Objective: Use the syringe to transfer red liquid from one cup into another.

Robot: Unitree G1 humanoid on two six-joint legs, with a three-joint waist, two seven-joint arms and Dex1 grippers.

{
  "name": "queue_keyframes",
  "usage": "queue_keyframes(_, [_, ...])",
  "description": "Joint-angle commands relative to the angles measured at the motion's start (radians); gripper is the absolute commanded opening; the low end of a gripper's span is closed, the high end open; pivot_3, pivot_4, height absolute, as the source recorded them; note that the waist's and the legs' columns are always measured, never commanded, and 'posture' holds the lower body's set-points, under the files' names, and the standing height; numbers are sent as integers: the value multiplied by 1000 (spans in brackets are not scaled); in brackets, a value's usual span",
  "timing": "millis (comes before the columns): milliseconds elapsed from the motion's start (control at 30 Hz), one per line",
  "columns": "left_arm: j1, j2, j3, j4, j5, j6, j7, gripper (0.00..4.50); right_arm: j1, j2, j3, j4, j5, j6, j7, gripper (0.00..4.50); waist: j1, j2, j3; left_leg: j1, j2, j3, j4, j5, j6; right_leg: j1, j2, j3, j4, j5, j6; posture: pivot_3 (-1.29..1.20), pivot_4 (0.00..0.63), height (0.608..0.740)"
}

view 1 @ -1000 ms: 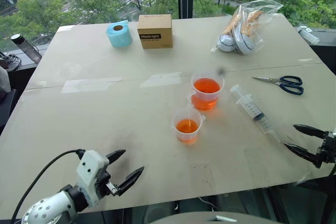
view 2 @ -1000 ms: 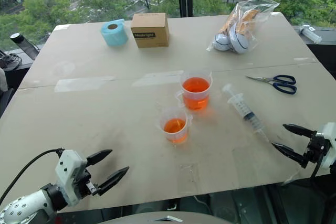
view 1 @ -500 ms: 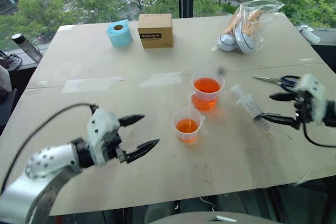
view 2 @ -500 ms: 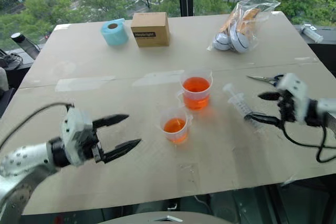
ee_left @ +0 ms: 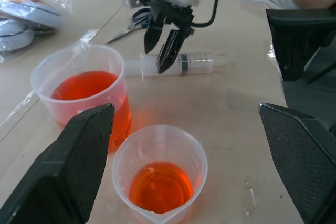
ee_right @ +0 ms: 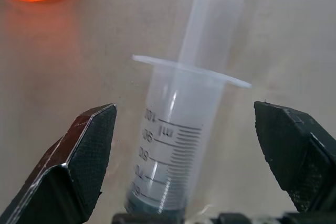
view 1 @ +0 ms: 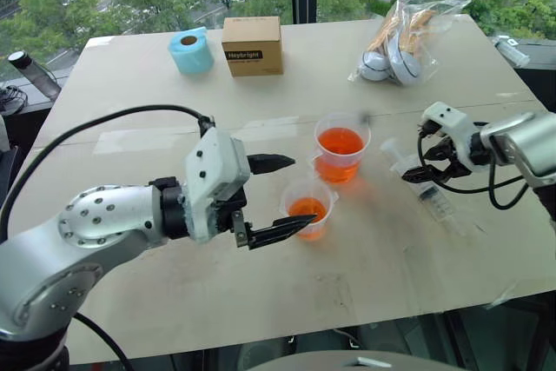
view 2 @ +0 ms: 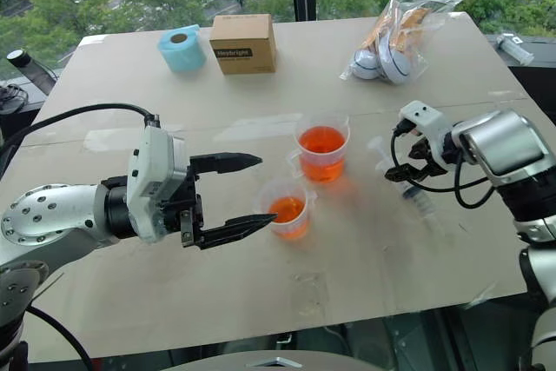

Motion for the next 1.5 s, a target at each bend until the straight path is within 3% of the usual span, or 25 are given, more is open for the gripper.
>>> queue_keyframes(33, [-59, 30, 28, -10, -84, -4, 41, 4500, -53, -8, 44, 24, -8, 28, 17, 4437, 0, 0, 0, 0, 0, 0, 1, 0, 0, 0, 0, 0, 0, 0, 0, 0, 150, 740])
queue_keyframes(233, [-55, 96, 3, -38, -120, 7, 29, 4500, -95, 33, 104, 117, -56, -46, 7, 4437, -6, -2, 1, 1, -1, 0, 3, 0, 0, 0, 2, 0, 6, 0, 0, 0, 150, 740])
queue_keyframes(400, [-24, 144, 22, -40, -79, 5, 13, 4500, -112, 62, 92, 152, -56, 9, -2, 4437, -7, -3, 2, 3, 0, 0, 5, 0, 0, 0, 6, 1, 9, 0, 0, 0, 150, 740])
queue_keyframes(500, [-12, 149, 30, -35, -69, -8, 10, 4500, -122, 86, 71, 150, -56, 24, -27, 3599, -6, -3, 2, 3, 0, 0, 6, 0, -1, 0, 7, 2, 10, 0, 0, 0, 150, 740])
queue_keyframes(600, [-13, 146, 17, -21, -33, -16, -3, 4500, -110, 101, 63, 109, -35, 77, -40, 2220, -6, -3, 2, 2, 0, 0, 6, 0, -1, 0, 7, 1, 10, 0, 0, 0, 150, 740])
queue_keyframes(667, [-17, 144, 9, -12, -13, -21, -16, 4500, -100, 106, 46, 85, -23, 109, -52, 1606, -6, -3, 2, 2, 0, 0, 6, 0, -1, 0, 7, 1, 10, 0, 0, 0, 150, 740])
queue_keyframes(867, [-6, 151, 61, 43, 61, -32, -52, 4500, -134, 68, -76, 85, 22, 101, -58, 1604, -3, -3, 2, 1, 0, 0, 6, 0, -1, -2, 7, 2, 10, 0, 0, 0, 150, 740])
queue_keyframes(1033, [-54, 166, 151, 186, 130, -52, -100, 4500, -273, 61, -249, 164, 23, 16, -114, 1604, -4, -2, 5, 0, -1, 3, 6, 0, -1, -6, 7, 1, 13, 0, 0, 0, 150, 740])
queue_keyframes(1300, [-324, 89, 79, 387, 168, -91, -109, 4500, -259, 247, -601, -46, 199, -174, -181, 1604, -7, -4, 5, -1, 0, 4, 3, 0, -1, -6, 7, 2, 14, 0, 1, 0, 150, 740])
queue_keyframes(1400, [-530, -32, 0, 524, 214, -134, -71, 4500, -247, 418, -728, -160, 295, -263, -290, 1604, 5, -6, 6, -2, 0, 3, 4, 0, -1, -7, 7, 1, 14, 0, 1, 0, 150, 740])
queue_keyframes(1500, [-690, -145, -70, 637, 288, -171, -65, 4500, -222, 543, -771, -231, 342, -361, -363, 1604, 2, -8, 6, -2, 0, 2, 6, 1, -1, -6, 8, 0, 16, 0, 1, 0, 150, 740])
